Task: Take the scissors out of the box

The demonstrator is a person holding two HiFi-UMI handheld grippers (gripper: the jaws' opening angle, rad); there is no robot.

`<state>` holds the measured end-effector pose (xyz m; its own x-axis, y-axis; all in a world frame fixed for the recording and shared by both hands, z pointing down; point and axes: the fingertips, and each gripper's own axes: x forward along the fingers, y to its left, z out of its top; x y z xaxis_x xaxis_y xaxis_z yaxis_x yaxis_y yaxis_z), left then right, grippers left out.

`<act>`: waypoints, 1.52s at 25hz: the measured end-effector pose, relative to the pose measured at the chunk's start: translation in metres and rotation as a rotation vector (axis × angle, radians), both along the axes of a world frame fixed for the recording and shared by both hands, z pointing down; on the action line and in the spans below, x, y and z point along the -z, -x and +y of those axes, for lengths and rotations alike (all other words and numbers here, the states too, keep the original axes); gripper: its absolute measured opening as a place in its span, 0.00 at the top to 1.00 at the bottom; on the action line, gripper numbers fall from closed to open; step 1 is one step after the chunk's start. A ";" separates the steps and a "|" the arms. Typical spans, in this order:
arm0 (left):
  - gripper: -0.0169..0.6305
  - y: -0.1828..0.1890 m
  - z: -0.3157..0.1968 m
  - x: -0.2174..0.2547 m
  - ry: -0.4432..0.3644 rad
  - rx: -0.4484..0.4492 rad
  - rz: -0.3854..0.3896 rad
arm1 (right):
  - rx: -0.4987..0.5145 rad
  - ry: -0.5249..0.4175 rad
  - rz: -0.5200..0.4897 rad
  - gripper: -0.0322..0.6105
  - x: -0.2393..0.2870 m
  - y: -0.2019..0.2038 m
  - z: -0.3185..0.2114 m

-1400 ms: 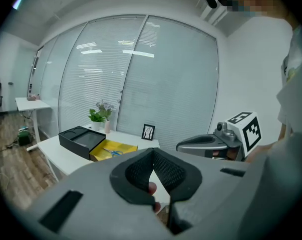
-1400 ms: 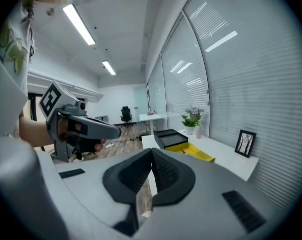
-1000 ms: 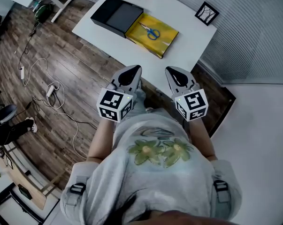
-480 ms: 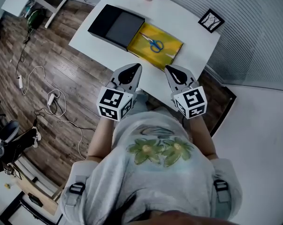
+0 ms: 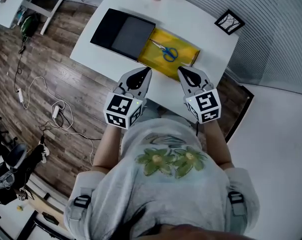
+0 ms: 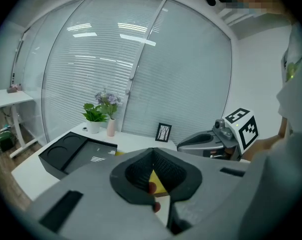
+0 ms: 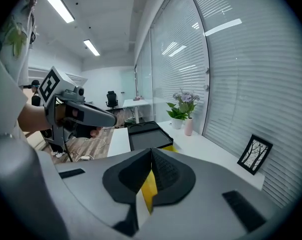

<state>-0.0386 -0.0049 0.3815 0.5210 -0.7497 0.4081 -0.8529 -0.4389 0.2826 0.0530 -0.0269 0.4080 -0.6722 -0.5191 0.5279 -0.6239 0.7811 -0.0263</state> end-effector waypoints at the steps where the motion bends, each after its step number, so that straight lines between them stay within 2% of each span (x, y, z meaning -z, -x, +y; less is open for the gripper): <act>1: 0.96 0.001 -0.002 -0.004 0.010 -0.008 0.002 | -0.006 0.004 0.006 0.94 -0.003 0.002 -0.003; 11: 0.96 0.010 -0.023 -0.037 0.072 -0.060 0.036 | -0.029 0.027 0.078 0.94 -0.036 0.015 -0.026; 23: 0.96 0.012 -0.039 -0.061 0.104 -0.101 0.047 | -0.057 0.062 0.113 0.93 -0.065 0.022 -0.049; 29: 0.96 0.015 -0.043 -0.071 0.123 -0.106 0.043 | -0.041 0.085 0.144 0.87 -0.080 0.024 -0.054; 38: 0.96 0.012 -0.049 -0.088 0.151 -0.107 0.043 | -0.018 0.116 0.192 0.86 -0.101 0.025 -0.064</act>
<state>-0.0504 -0.0538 0.4696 0.6135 -0.6212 0.4875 -0.7896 -0.4760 0.3872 0.0285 -0.0911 0.5092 -0.5445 -0.4588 0.7022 -0.6401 0.7683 0.0056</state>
